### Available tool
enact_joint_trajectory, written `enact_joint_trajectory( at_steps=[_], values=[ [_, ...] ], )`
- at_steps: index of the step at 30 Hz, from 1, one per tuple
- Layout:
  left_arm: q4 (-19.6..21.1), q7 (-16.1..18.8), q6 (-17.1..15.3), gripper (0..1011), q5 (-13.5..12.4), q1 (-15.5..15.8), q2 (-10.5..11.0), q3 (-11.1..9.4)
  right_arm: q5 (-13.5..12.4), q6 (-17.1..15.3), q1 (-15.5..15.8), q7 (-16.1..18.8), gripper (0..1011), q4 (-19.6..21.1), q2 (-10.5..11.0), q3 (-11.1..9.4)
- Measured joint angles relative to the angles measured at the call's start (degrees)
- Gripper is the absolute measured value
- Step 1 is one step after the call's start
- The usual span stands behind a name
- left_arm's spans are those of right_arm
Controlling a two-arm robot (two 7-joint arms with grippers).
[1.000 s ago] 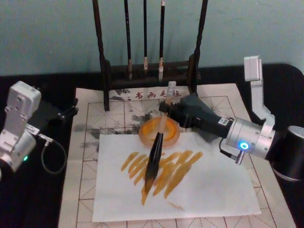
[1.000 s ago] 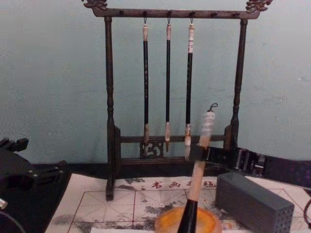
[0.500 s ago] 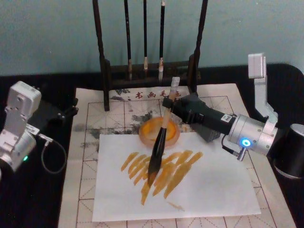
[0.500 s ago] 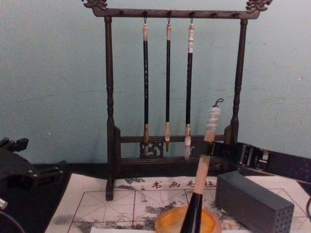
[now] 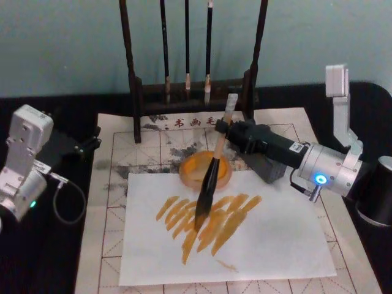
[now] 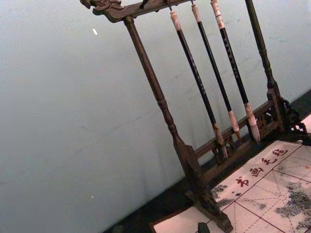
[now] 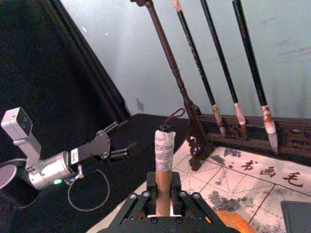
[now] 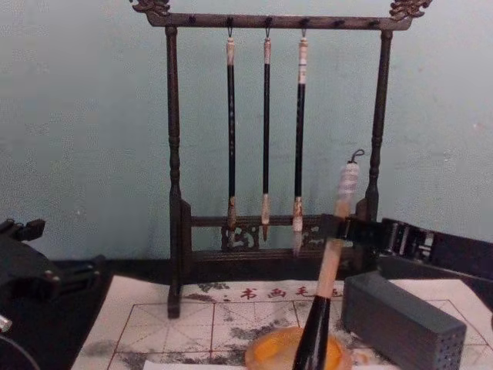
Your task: Pick up the brush from the inkstone, write on the paper, then place the brush back to its original position.
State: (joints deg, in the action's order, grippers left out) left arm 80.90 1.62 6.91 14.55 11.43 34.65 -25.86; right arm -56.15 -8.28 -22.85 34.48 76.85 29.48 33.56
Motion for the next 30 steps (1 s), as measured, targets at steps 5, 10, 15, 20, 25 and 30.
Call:
enact_joint_trajectory(
  at_steps=[5,10,15,20,25,30],
  values=[
    [0.0,0.0,0.0,1001,0.0,0.0,0.0,0.0,0.1,0.1,-0.1,-0.1,200,-0.3,-0.1,-0.6],
    [0.0,0.0,0.0,1001,0.0,0.0,0.0,0.0,-0.3,0.1,-0.1,-0.2,200,-0.1,-0.2,-1.5],
    [0.0,0.0,0.0,1001,0.0,0.0,0.0,0.0,-1.3,-0.1,0.2,-0.6,200,0.5,0.0,-2.5],
    [0.0,0.0,0.0,1001,0.0,0.0,0.0,0.0,-1.9,-0.1,0.2,-1.1,200,0.8,-0.1,-3.1],
    [0.0,0.0,0.0,1001,0.0,0.0,0.0,0.0,-2.6,-0.1,0.3,-2.4,200,0.9,-0.3,-3.7],
    [0.0,0.0,0.0,1001,0.0,0.0,0.0,0.0,-3.7,-1.0,0.7,-4.2,200,1.2,-0.8,-4.3]
  ],
)
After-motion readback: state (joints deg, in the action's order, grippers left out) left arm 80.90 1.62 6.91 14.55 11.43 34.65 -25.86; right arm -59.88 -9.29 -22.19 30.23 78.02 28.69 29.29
